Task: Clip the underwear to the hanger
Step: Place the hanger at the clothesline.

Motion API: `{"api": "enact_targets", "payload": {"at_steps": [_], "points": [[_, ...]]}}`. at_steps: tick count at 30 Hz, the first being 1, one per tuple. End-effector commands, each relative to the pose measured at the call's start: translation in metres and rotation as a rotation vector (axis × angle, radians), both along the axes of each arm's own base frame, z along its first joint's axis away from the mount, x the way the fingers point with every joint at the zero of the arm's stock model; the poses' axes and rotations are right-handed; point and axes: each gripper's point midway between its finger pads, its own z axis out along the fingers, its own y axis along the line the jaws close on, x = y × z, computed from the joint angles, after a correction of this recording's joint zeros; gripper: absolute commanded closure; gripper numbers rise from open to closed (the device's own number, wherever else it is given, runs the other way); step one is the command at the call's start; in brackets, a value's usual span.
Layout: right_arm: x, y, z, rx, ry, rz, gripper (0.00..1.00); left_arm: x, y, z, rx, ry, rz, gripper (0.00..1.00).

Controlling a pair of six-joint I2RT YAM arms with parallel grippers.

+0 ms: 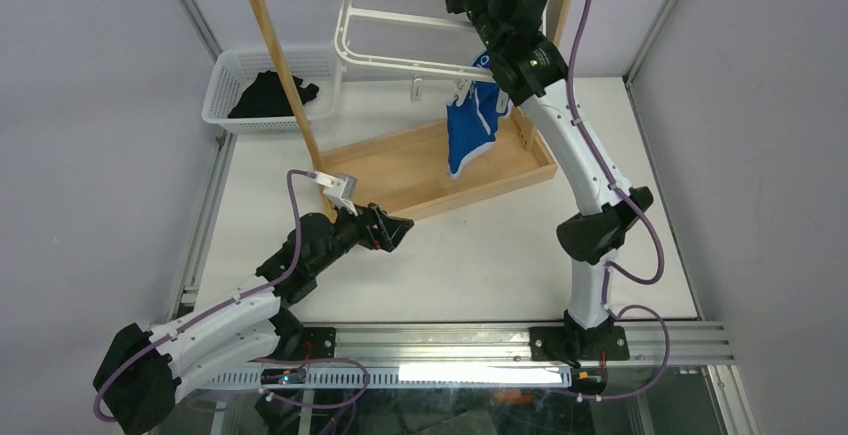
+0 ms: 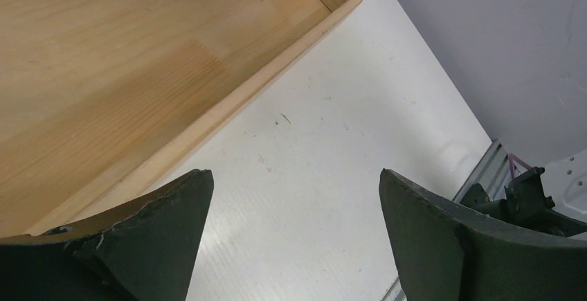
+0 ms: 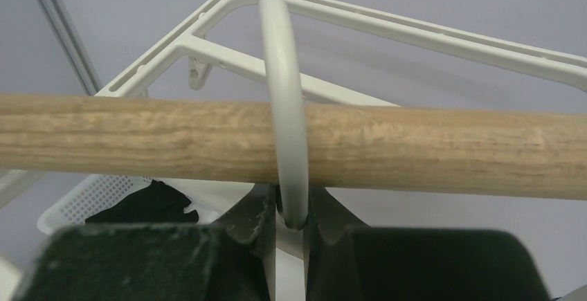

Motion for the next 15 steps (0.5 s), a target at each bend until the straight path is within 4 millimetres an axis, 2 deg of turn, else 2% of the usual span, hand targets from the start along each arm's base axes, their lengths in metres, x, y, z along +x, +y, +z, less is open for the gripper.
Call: {"api": "enact_targets", "payload": {"at_steps": [1,5,6,8,12,15], "points": [[-0.016,-0.023,0.077,0.156,-0.212,-0.012,1.0,0.003,0.004,0.022,-0.032,-0.041,0.03,0.06],[-0.009,-0.015,0.063,0.133,-0.182,0.001,0.91,0.003,0.006,0.027,-0.038,-0.048,0.04,0.01],[-0.009,-0.015,0.061,0.127,-0.177,0.004,0.86,0.004,0.007,0.029,-0.04,-0.048,0.05,0.01],[-0.014,-0.014,0.057,0.111,-0.172,0.022,0.68,0.007,0.011,0.033,-0.048,-0.047,0.081,0.01],[-0.04,-0.016,0.063,0.088,-0.21,0.089,0.44,0.014,0.018,0.041,-0.036,-0.057,0.133,0.01],[-0.067,-0.021,0.074,0.079,-0.236,0.144,0.29,0.018,0.022,0.049,-0.008,-0.071,0.157,0.01]]}}
